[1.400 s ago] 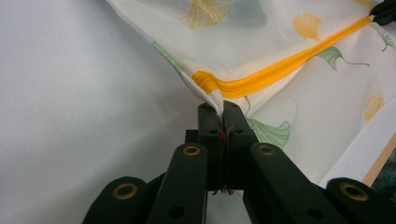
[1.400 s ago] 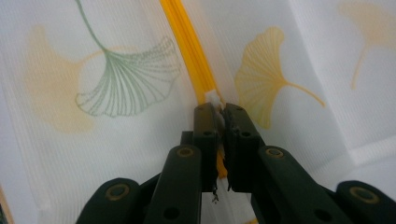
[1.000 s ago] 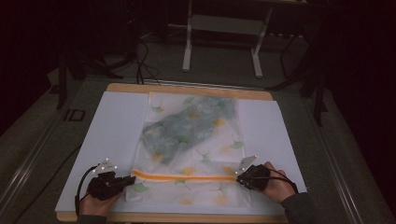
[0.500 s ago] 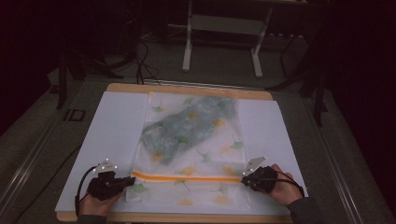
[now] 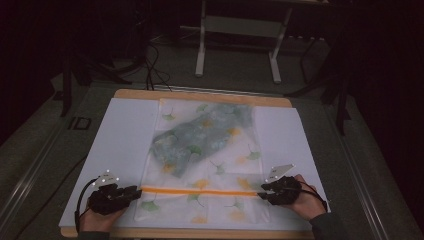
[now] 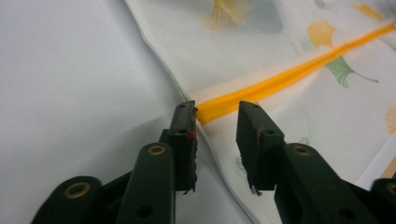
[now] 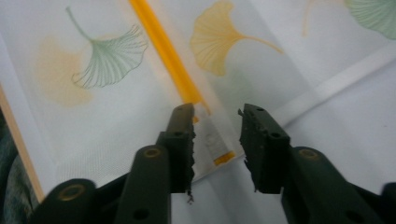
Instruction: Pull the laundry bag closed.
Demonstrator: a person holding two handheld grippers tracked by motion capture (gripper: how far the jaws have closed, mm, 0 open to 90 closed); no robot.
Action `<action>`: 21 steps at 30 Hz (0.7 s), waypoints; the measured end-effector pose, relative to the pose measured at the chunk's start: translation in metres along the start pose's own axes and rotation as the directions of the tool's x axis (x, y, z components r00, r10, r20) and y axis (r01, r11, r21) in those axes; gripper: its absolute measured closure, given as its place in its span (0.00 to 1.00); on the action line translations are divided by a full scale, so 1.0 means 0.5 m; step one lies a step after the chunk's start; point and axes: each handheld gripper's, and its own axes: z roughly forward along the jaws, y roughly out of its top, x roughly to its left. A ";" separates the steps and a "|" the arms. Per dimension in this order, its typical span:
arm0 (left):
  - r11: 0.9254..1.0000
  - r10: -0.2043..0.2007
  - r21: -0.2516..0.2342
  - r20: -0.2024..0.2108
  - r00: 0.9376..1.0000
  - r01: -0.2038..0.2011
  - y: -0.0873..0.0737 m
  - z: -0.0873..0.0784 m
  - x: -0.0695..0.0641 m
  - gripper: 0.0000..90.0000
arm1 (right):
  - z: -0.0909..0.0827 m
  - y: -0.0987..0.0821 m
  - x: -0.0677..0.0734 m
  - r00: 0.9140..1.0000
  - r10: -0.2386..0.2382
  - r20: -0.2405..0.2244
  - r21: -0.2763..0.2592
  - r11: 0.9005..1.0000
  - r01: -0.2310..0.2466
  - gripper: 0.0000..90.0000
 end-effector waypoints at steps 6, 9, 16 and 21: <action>0.999 -0.014 -0.039 -0.043 0.999 0.013 -0.001 -0.011 0.006 0.72 | -0.003 -0.001 -0.014 0.997 0.061 0.047 -0.041 0.997 -0.059 0.64; 0.999 -0.020 -0.044 -0.078 0.997 0.016 0.000 -0.011 0.006 0.70 | -0.002 -0.002 -0.020 0.994 0.092 0.066 -0.061 0.994 -0.088 0.62; 0.999 -0.024 -0.044 -0.217 0.976 0.015 0.001 -0.008 0.011 0.61 | 0.005 -0.021 -0.038 0.963 0.228 0.145 -0.144 0.968 -0.207 0.56; 0.998 -0.048 -0.057 -0.295 0.954 0.033 0.003 0.000 0.025 0.57 | 0.018 -0.051 -0.046 0.924 0.341 0.174 -0.227 0.927 -0.300 0.55</action>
